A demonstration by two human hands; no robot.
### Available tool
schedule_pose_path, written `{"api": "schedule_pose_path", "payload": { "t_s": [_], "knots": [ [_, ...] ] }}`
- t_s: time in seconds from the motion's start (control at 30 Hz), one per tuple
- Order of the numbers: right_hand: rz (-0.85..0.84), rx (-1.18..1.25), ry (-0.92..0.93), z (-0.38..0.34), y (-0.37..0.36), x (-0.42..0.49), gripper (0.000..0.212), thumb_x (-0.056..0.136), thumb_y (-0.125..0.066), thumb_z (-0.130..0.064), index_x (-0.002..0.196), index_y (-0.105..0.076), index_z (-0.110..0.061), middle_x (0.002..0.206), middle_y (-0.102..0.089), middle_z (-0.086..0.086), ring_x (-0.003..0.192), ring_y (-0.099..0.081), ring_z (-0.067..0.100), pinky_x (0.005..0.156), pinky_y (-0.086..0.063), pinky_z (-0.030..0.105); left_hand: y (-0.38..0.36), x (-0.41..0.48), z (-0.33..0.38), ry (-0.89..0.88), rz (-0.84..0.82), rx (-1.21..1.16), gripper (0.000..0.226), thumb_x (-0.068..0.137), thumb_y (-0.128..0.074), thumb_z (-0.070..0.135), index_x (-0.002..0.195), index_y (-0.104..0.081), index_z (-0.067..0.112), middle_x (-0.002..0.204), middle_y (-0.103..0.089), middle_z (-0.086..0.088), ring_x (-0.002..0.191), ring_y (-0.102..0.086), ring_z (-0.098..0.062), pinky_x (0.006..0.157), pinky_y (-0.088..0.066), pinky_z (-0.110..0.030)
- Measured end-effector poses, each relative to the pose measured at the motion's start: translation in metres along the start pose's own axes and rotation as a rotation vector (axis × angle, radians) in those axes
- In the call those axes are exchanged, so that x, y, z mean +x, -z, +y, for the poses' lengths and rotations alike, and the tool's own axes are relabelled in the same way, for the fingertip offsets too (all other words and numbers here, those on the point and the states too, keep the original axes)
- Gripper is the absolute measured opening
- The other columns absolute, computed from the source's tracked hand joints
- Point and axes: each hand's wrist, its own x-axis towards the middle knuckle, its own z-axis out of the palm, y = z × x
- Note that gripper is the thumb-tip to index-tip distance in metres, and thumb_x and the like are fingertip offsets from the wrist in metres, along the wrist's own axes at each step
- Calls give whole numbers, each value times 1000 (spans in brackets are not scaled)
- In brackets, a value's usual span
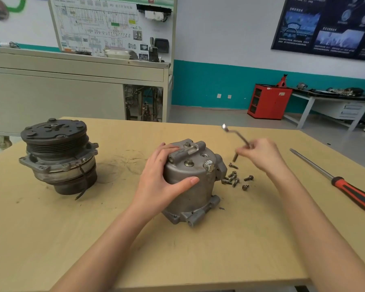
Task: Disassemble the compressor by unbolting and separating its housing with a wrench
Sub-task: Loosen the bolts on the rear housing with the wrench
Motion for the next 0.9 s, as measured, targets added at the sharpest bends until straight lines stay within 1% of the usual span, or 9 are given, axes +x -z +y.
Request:
{"api": "schedule_pose_path", "payload": {
  "t_s": [0.1,0.23,0.33,0.47,0.57,0.67,0.77,0.83,0.9],
  "knots": [
    [-188,-184,-203,44,-20,11,26,84,-70,-27,91,-69,-2,73,-60,7,56,-47,16,54,-38,29,-1,0,1,-6,10,-19,66,68,-78,51,124,-51,27,129,-46,21,136,-35,-7,112,-34,-38],
    [-155,-253,-250,56,-27,20,27,80,-71,-29,83,-68,-2,68,-58,6,67,-55,24,58,-40,30,-7,-4,4,-3,71,20,59,71,-78,47,120,-51,28,124,-46,25,134,-38,-11,109,-35,-33],
    [-108,-255,-235,48,-30,14,32,86,-63,-36,79,-66,-4,63,-54,3,65,-53,23,57,-36,29,-17,-9,12,-3,168,115,69,67,-66,63,121,-55,20,123,-45,17,132,-38,-17,107,-32,-30],
    [115,299,-96,17,-8,-10,31,98,-45,-36,88,-65,-15,54,-41,-6,50,-39,12,55,-37,28,-17,-12,13,-73,244,280,72,71,-52,66,120,-60,14,124,-56,-1,126,-46,-27,104,-33,-44],
    [175,809,127,-20,12,-49,32,99,-41,-32,76,-60,-22,58,-46,-9,61,-47,7,76,-46,32,3,-2,5,-226,142,362,69,77,-50,66,129,-54,21,128,-55,1,125,-46,-19,110,-27,-50],
    [188,815,352,-51,18,-85,32,91,-48,-49,74,-70,-32,71,-64,-10,68,-52,4,72,-44,14,18,10,1,-270,-112,321,68,76,-51,68,136,-41,36,136,-42,22,133,-33,-4,115,-24,-47],
    [174,882,455,-71,23,-99,28,81,-54,-54,78,-74,-34,74,-69,-6,57,-47,6,51,-39,13,18,11,-1,-219,-131,281,68,73,-51,70,134,-44,40,127,-31,43,131,-26,8,107,-32,-29],
    [173,962,491,-74,19,-102,25,82,-57,-46,80,-74,-28,76,-71,-1,55,-54,9,52,-43,16,14,7,2,-212,-64,328,71,73,-49,71,133,-50,34,124,-37,40,129,-31,4,98,-36,-27],
    [182,969,517,-73,10,-106,20,86,-58,-35,84,-72,-22,82,-73,2,60,-64,15,57,-50,20,6,3,7,-229,15,427,72,75,-47,70,131,-56,26,126,-55,21,129,-43,-10,93,-43,-32]
  ]
}}
